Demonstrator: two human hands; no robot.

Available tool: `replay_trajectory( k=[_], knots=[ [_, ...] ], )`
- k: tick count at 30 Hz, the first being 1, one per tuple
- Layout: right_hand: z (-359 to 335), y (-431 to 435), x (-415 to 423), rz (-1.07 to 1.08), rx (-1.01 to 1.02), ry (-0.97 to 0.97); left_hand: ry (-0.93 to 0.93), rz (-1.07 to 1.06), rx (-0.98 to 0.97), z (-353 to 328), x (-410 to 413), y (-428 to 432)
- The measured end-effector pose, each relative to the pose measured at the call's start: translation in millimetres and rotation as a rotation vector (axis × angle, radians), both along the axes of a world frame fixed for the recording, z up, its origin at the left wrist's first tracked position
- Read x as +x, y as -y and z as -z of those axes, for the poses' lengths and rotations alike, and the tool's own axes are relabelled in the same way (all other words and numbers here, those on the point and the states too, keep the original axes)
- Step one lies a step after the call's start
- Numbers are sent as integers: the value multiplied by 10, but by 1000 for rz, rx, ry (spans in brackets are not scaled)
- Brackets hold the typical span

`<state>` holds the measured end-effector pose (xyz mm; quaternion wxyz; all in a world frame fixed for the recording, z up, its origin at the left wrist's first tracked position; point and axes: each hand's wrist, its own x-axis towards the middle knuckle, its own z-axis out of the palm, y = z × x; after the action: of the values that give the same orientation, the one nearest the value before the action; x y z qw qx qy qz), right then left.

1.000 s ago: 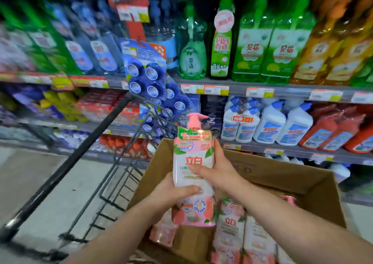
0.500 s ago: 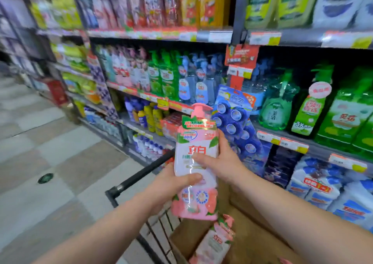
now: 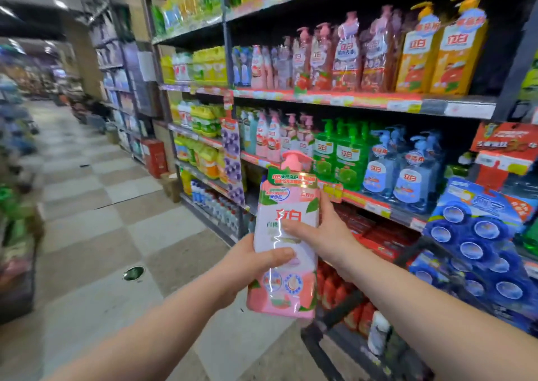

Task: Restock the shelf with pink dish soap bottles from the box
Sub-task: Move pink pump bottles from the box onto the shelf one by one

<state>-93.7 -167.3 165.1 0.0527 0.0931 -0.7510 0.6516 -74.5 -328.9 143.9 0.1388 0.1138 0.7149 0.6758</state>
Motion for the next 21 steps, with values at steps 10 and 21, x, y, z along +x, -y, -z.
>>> replay_trajectory(
  k=[10, 21],
  knots=[
    [-213, 1129, -691, -66, 25, -35, -53, -38, 50, -169, -580, 1116],
    [-409, 1774, -2005, -85, 49, -143, -140, -88, 71, -340, -1856, 1776]
  ],
)
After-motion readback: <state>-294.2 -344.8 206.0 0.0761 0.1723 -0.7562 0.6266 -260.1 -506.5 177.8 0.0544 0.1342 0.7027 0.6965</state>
